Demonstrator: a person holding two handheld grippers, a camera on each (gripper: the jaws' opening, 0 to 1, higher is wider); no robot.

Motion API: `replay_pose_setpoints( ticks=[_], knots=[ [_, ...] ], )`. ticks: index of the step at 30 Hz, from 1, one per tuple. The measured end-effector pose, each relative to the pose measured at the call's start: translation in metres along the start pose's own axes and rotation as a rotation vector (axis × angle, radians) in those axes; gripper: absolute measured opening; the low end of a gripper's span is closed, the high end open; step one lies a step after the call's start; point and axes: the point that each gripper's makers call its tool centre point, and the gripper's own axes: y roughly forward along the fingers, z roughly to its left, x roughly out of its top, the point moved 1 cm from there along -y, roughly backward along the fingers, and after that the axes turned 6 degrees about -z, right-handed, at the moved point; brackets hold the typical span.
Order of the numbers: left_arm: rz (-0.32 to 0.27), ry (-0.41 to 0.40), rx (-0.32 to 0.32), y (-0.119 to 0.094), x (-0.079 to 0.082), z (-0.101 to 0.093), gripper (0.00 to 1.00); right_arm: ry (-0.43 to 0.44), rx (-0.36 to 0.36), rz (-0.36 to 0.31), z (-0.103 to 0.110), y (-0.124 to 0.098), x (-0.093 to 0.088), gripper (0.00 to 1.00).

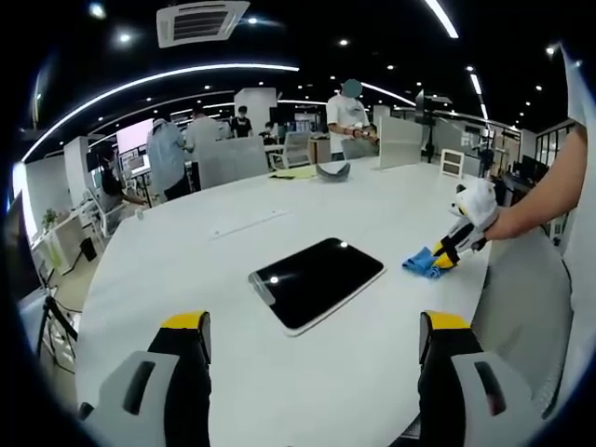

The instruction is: Wipe the mirror surface with the cleaning cloth until all visible marks leave the cleaned area.

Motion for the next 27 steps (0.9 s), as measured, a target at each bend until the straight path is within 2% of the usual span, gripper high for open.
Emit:
replay_pose_setpoints(
  ticks=[12, 15, 27],
  knots=[
    [-0.005, -0.005, -0.001, 0.0, 0.0, 0.001, 0.93, 0.02, -0.007, 0.005, -0.001, 0.0, 0.001, 0.05],
    [-0.008, 0.0, 0.005, 0.0, 0.001, 0.002, 0.9, 0.024, -0.007, 0.001, 0.0, 0.0, 0.002, 0.05],
    [-0.01, -0.006, 0.011, 0.0, 0.002, 0.004, 0.89, 0.036, -0.001, -0.049, 0.001, 0.003, 0.023, 0.05]
  ],
)
